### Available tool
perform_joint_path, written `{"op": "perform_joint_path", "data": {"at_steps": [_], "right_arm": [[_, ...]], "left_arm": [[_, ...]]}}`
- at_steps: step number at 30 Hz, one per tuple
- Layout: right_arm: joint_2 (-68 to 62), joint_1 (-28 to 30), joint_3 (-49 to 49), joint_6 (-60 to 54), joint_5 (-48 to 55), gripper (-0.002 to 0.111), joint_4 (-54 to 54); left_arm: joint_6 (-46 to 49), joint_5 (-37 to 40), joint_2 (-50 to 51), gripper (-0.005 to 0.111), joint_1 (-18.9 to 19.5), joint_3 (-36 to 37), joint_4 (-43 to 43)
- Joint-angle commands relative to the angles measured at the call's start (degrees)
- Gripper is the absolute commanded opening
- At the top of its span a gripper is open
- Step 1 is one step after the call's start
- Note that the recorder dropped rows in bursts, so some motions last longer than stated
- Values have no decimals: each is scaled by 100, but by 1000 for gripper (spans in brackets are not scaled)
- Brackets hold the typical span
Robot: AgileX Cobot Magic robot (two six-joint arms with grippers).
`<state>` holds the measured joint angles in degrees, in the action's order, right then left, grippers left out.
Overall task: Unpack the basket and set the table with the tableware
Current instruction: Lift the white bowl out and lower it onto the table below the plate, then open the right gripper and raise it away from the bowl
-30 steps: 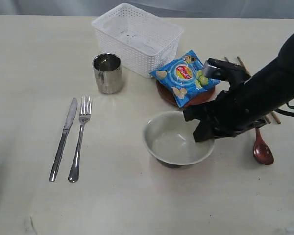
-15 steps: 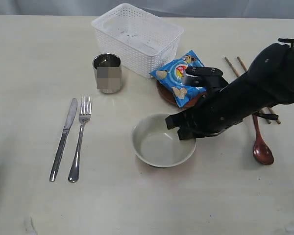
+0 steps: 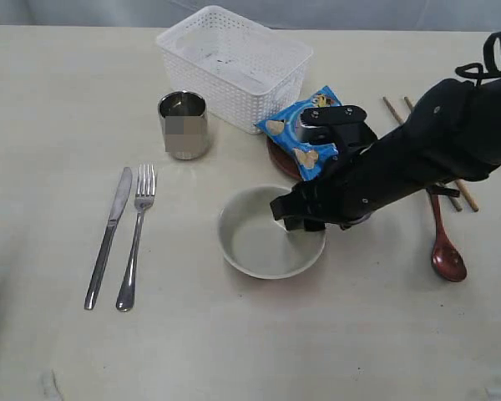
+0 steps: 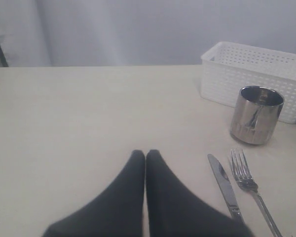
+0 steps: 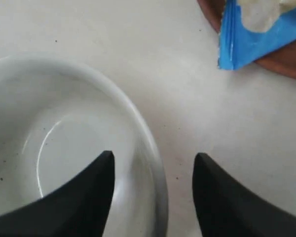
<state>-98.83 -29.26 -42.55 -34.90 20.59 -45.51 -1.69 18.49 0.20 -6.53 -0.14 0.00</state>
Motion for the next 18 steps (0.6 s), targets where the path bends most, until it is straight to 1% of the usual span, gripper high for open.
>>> {"op": "perform_joint_path", "data": {"at_steps": [1,3,5,7,8,10,12,16,18], "right_arm": [[-1,-18,-537,-48,555,48,117],[-1,-18,-1018,158,934,49,430],[-1,-18,-1560,903,1224,57,1184],[-1,37,-2162,2287,1346,58,2368],[-40,159,-2589,3048,1476,58,2908],[-228,484,-3451,3361,1946,58,3037],[-433,704,-4068,3573,2178,58,3037],[-1170,1163,-5111,4190,2592,54,3047],[-1718,1409,-5642,4440,3059,55,2886]], "left_arm": [[-1,-18,-20,0,13,14,0],[-1,-18,-20,0,13,14,0],[-1,-18,-20,0,13,14,0],[-1,-18,-20,0,13,14,0],[-1,-18,-20,0,13,14,0],[-1,-18,-20,0,13,14,0],[-1,-18,-20,0,13,14,0],[-1,-18,-20,0,13,14,0],[-1,-18,-20,0,13,14,0]]}}
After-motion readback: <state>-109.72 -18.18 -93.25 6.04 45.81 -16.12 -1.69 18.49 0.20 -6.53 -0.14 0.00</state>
